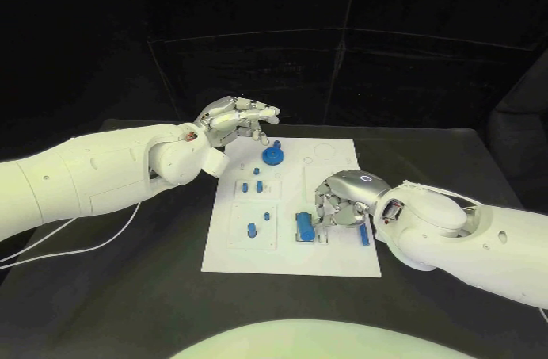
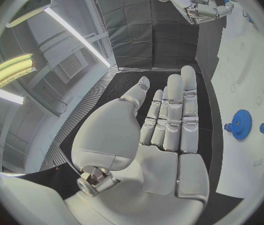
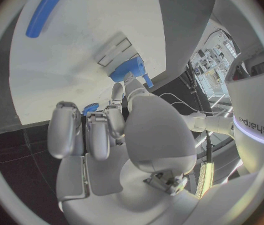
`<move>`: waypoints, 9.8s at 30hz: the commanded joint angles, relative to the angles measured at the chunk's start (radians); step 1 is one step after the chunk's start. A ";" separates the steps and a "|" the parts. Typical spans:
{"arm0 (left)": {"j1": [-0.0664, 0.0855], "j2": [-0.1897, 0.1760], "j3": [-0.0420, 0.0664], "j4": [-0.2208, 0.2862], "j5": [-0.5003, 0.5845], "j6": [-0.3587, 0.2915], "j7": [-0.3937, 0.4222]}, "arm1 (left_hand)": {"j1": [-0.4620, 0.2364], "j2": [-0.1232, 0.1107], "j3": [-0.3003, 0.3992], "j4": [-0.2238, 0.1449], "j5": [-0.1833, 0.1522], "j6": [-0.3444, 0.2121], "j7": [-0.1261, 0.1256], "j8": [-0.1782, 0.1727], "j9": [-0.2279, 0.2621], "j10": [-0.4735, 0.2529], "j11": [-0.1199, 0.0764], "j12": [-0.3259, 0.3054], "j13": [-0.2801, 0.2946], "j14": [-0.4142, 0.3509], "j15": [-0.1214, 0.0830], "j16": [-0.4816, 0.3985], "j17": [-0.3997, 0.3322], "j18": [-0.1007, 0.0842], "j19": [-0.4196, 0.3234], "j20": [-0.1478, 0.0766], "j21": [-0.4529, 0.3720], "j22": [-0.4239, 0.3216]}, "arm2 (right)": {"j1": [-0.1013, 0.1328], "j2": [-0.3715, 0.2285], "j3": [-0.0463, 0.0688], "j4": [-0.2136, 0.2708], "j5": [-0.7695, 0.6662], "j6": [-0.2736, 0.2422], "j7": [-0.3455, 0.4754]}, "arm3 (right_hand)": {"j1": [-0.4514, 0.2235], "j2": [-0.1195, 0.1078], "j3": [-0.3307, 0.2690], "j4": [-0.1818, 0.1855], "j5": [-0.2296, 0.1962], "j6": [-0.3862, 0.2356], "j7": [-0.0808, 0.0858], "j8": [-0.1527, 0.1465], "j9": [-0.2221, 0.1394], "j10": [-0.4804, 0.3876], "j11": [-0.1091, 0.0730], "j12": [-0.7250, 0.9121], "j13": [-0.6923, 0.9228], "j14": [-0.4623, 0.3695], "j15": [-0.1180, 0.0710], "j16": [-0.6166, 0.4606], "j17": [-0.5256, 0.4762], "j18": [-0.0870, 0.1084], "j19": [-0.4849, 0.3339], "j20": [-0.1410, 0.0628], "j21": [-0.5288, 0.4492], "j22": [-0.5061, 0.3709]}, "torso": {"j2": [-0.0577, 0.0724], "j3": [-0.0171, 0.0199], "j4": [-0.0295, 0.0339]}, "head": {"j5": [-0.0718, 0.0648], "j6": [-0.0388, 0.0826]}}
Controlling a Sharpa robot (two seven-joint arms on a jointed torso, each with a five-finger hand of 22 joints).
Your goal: Assemble the parts on the task board
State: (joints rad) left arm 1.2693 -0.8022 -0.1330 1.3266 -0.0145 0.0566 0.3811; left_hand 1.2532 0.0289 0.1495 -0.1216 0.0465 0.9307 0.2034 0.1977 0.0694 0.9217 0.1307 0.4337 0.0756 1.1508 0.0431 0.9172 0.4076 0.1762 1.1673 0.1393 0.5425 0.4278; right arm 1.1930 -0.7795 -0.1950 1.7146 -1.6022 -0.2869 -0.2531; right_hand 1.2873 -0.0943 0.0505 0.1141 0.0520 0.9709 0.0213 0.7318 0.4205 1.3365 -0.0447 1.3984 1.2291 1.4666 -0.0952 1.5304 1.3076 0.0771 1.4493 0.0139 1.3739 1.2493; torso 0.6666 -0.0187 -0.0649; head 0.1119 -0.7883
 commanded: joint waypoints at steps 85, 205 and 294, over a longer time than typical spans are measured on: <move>0.000 -0.013 0.000 0.012 -0.006 -0.002 0.028 | 0.007 0.010 -0.005 -0.003 0.001 -0.009 0.001 0.002 -0.001 -0.008 0.001 0.010 -0.001 -0.009 0.002 0.002 -0.002 0.004 0.007 0.002 -0.006 -0.002 | -0.007 -0.276 0.000 0.132 0.245 -0.116 -0.046 | 0.064 0.144 -0.221 0.114 0.117 -0.103 0.103 -0.304 -0.187 -0.060 0.089 -0.051 -0.063 0.085 0.065 -0.022 0.183 -0.007 -0.008 0.064 -0.012 -0.013 | -0.009 -0.0060 -0.0100 | -0.042 0.016; -0.002 -0.020 -0.002 0.019 -0.006 0.020 0.011 | 0.006 0.012 -0.009 -0.003 0.001 -0.011 0.001 0.004 -0.001 -0.011 0.002 0.013 0.000 -0.010 0.003 0.003 -0.003 0.004 0.007 0.003 -0.007 -0.003 | -0.132 -0.092 0.003 0.094 0.325 -0.264 -0.214 | -0.101 0.024 0.299 0.007 0.254 0.068 0.038 -0.289 -0.176 0.056 0.031 -0.012 0.067 0.087 0.016 -0.025 0.184 -0.012 0.014 0.017 -0.002 0.012 | -0.007 -0.0040 -0.0102 | -0.046 0.012; -0.012 0.071 -0.002 -0.162 0.074 -0.049 0.152 | 0.000 0.053 0.021 -0.019 0.000 0.071 -0.014 -0.027 -0.005 0.100 0.004 -0.146 -0.015 -0.172 0.051 -0.431 -0.210 -0.006 -0.233 0.052 -0.249 -0.151 | -0.022 0.010 0.106 -0.373 1.285 -0.038 0.654 | 0.113 0.026 0.225 -0.057 0.069 -0.061 0.163 -0.613 -0.255 -0.319 0.172 -1.181 -1.073 -0.380 0.180 -0.601 -0.029 0.110 -0.492 0.179 -1.089 -1.004 | -0.093 -0.0359 -0.0155 | -0.087 0.120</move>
State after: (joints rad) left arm 1.2569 -0.7396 -0.1359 1.1819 0.0115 0.0242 0.4725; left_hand 1.2576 0.0846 0.1690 -0.1379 0.0465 1.0039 0.1809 0.1785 0.0664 1.0138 0.1361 0.3052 0.0602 0.9773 0.0853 0.5169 0.2109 0.1763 0.9508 0.1847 0.3131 0.2903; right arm 1.1681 -0.7799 -0.0909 1.3707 -0.4772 -0.4173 0.2840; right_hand 1.4078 -0.0685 0.2747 0.0560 0.1285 0.9035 0.1822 0.1265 0.1716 1.0098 0.1289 0.2339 0.1764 1.1144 0.0811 0.9873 1.2916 0.1715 0.9532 0.1867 0.3058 0.2608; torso 0.5965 -0.0469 -0.0815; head 0.0277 -0.6875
